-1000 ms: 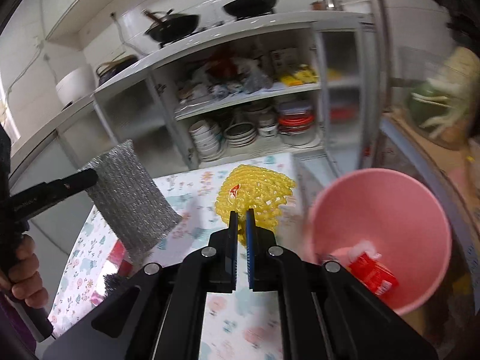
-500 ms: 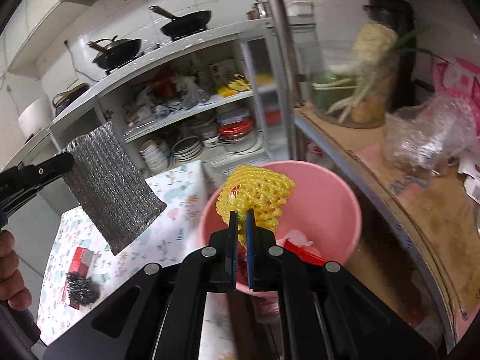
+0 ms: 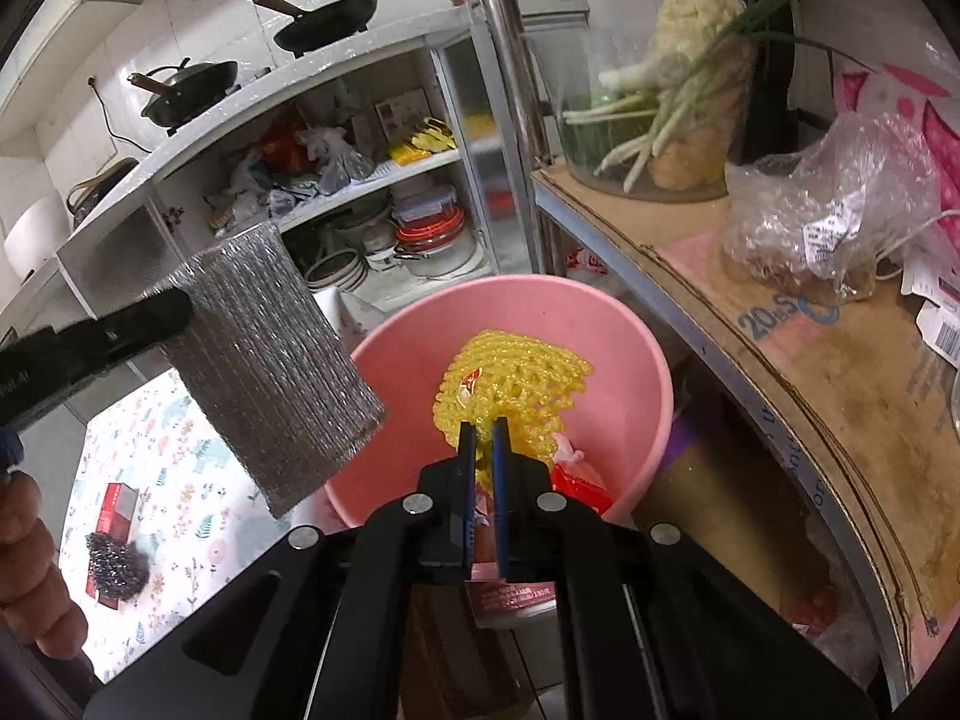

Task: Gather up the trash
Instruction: 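Carry the grey pad with the left tool while the right tool carries the yellow sponge to the bucket, then open the left tool over the bucket while the right tool releases the yellow sponge inside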

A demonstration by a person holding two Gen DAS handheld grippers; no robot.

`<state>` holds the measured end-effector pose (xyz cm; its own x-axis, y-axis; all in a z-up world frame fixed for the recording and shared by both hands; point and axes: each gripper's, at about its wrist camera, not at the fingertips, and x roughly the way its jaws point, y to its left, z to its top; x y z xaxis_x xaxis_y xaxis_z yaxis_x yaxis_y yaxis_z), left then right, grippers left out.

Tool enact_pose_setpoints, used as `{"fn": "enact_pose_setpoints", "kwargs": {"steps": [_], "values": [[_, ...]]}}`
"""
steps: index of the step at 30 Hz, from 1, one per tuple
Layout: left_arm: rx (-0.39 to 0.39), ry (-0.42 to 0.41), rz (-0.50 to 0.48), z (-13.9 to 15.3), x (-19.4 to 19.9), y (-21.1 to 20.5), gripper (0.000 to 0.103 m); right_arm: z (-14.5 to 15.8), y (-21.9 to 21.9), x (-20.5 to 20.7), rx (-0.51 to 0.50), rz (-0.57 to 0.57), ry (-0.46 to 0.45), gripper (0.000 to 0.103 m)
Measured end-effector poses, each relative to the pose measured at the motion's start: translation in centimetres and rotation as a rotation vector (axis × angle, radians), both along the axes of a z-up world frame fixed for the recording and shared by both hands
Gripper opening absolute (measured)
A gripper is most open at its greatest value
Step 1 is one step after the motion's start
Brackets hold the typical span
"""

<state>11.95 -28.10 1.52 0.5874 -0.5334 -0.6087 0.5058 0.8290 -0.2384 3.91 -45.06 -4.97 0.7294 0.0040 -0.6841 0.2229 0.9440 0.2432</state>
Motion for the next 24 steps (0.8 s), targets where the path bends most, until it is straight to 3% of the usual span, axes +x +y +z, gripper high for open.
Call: {"fn": "enact_pose_setpoints", "kwargs": {"steps": [7,16,24], "values": [[0.017,0.026,-0.010,-1.9,0.5,-1.0,0.006,-0.9,-0.2,0.8,-0.010,-0.004,0.029,0.005],[-0.005,0.005,-0.029,-1.2,1.4,-2.3,0.006,-1.5,-0.1,1.9,-0.029,-0.002,0.054,0.005],[0.030,0.028,-0.038,-3.0,2.2,-3.2,0.006,-2.7,0.0,3.0,-0.032,0.010,0.093,0.005]]}}
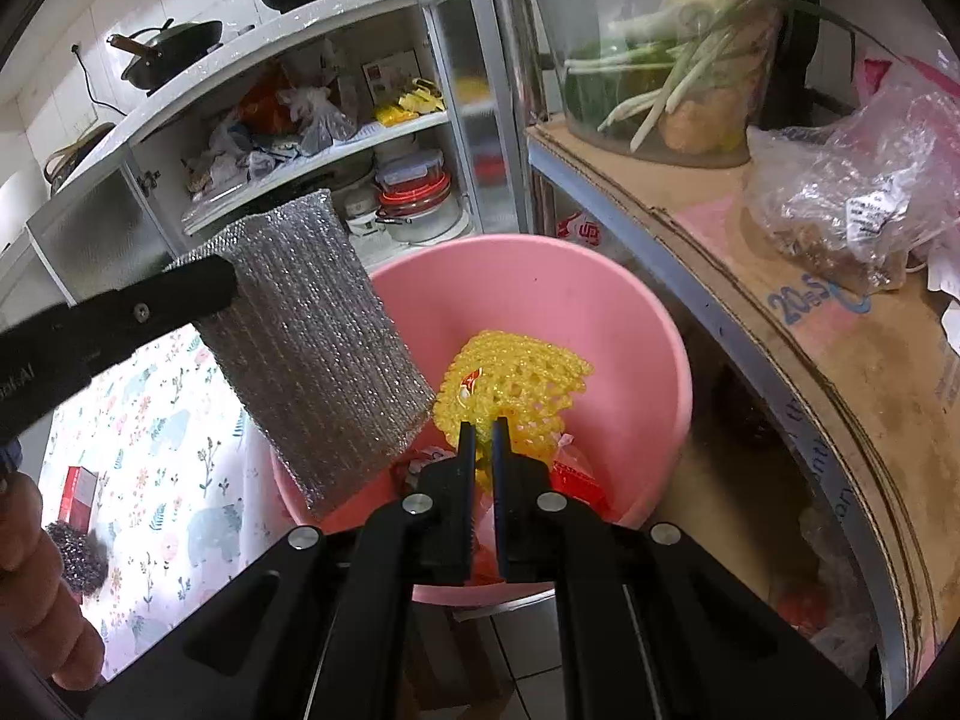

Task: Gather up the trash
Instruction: 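Open the left tool over the bucket while the right tool releases the yellow sponge inside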

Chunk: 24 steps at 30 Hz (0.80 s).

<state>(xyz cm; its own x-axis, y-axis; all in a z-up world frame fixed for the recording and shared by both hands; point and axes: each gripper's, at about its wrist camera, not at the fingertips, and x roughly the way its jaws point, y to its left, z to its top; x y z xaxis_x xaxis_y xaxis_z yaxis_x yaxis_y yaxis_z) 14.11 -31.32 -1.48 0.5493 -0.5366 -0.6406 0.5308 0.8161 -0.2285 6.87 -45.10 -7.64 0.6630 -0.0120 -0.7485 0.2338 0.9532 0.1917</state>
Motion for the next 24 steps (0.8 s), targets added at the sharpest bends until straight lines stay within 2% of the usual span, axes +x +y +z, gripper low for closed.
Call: {"fn": "enact_pose_setpoints", "kwargs": {"steps": [12,14,18,21,24], "values": [[0.027,0.012,-0.008,-1.0,0.0,-0.4,0.008,-1.1,0.4,0.8,0.000,0.023,0.055,0.008],[0.028,0.011,-0.007,-1.0,-0.1,-0.4,0.011,-1.1,0.5,0.8,-0.005,0.026,0.057,0.014],[0.020,0.004,-0.006,-0.7,-0.5,-0.2,0.026,-0.6,0.6,0.8,-0.017,0.035,0.049,0.026],[0.012,-0.005,-0.003,-0.2,-0.7,0.1,0.034,-0.1,0.5,0.6,-0.024,0.035,0.040,0.027],[0.000,-0.010,0.001,0.5,-1.0,0.6,0.035,0.5,0.6,0.3,-0.034,0.035,0.029,0.027]]}}
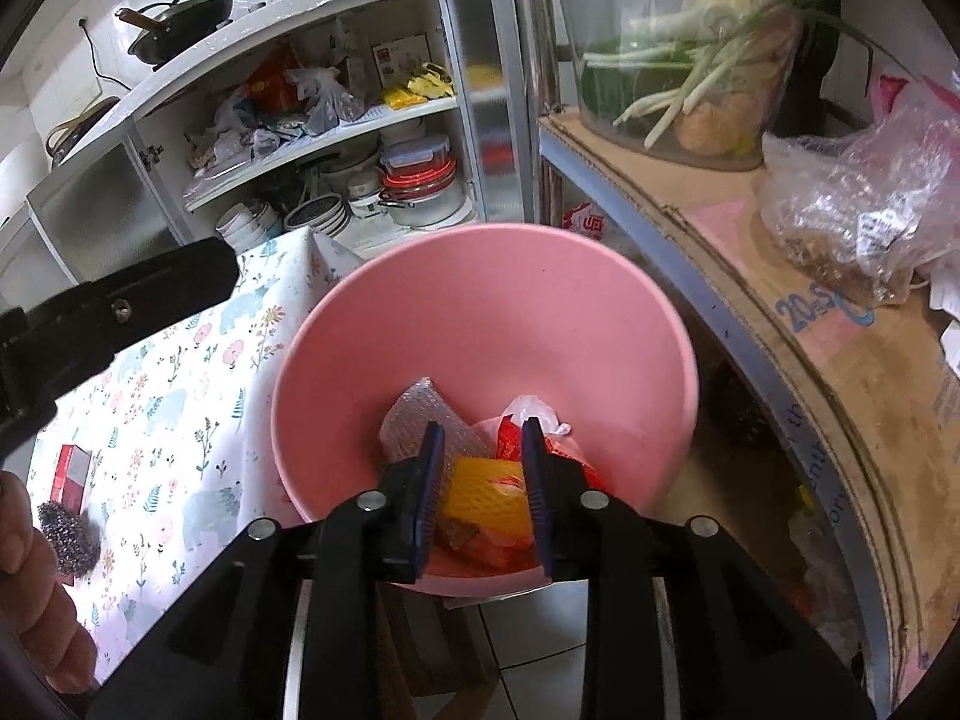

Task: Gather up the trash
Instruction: 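Open the left tool over the bucket while the right tool releases the yellow sponge inside, then move both open tools back over the table trash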

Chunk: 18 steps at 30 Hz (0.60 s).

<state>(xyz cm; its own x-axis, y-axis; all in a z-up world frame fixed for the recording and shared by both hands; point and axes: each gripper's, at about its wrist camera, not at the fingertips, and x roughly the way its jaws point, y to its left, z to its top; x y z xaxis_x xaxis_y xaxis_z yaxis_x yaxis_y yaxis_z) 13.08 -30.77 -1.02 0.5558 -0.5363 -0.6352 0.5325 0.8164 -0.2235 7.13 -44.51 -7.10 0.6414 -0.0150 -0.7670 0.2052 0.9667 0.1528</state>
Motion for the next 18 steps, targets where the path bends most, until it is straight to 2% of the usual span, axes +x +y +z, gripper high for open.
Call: {"fn": "enact_pose_setpoints", "kwargs": {"steps": [5,7,18], "values": [[0.002,-0.013,0.004,0.8,-0.7,0.9,0.041,1.2,0.6,-1.0,0.000,0.009,-0.027,0.027],[0.007,-0.016,0.012,1.0,-1.2,1.3,0.047,1.5,0.8,-1.5,0.005,0.014,-0.036,0.027],[0.031,-0.034,0.030,1.6,-4.4,3.7,0.053,2.8,3.1,-4.1,0.007,0.052,-0.054,0.027]]}}
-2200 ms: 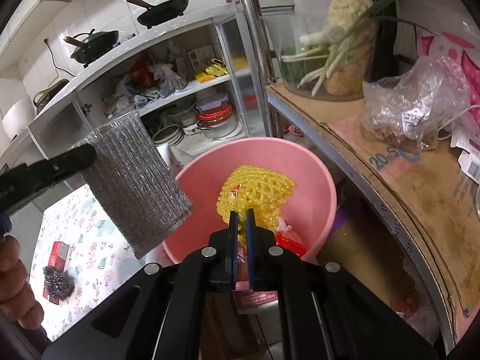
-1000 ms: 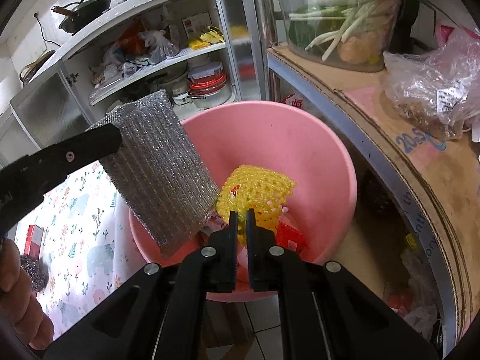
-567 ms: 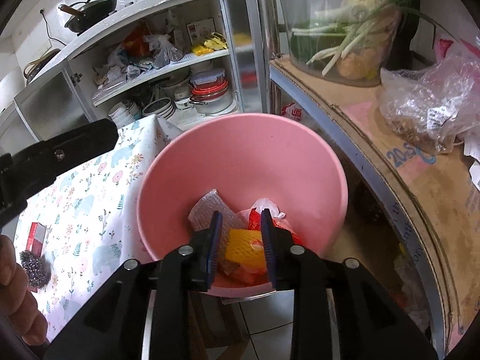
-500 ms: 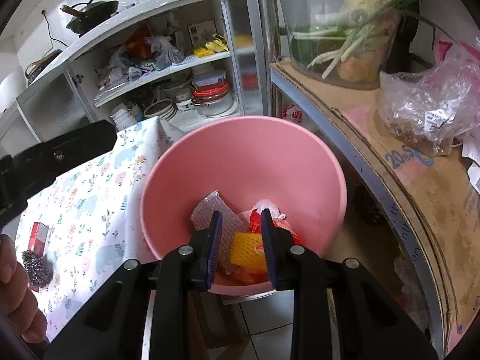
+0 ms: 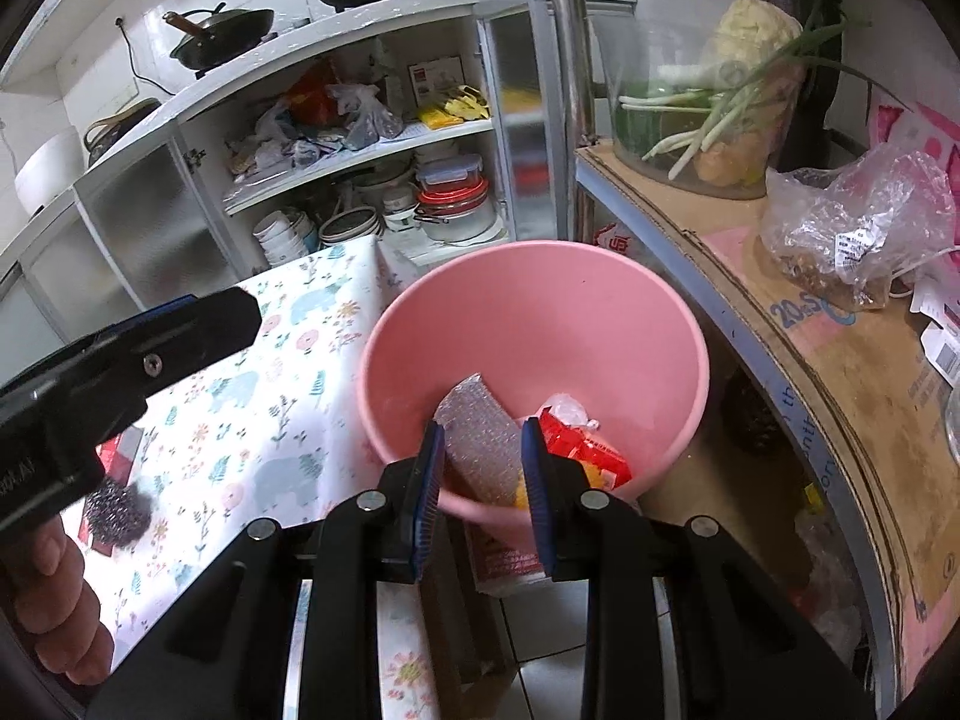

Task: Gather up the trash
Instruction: 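Move both open tools back over the table trash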

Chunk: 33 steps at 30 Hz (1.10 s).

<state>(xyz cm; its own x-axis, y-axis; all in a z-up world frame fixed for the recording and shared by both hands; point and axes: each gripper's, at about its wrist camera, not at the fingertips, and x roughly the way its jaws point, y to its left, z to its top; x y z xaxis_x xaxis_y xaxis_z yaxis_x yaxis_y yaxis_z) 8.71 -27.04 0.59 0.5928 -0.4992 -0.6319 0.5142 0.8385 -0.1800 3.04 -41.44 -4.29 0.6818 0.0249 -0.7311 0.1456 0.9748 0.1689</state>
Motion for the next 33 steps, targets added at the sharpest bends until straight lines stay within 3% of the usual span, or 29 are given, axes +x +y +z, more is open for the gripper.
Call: {"fn": "enact_pose_setpoints", "kwargs": {"steps": [21,33], "values": [[0.038,-0.022,0.009,0.1,-5.9,4.4,0.056,1.5,3.7,-4.3,-0.021,0.014,-0.038,0.027],[0.043,-0.017,0.076,-0.1,-8.2,8.0,0.056,2.0,6.3,-5.6,-0.010,0.071,-0.053,0.027]]}}
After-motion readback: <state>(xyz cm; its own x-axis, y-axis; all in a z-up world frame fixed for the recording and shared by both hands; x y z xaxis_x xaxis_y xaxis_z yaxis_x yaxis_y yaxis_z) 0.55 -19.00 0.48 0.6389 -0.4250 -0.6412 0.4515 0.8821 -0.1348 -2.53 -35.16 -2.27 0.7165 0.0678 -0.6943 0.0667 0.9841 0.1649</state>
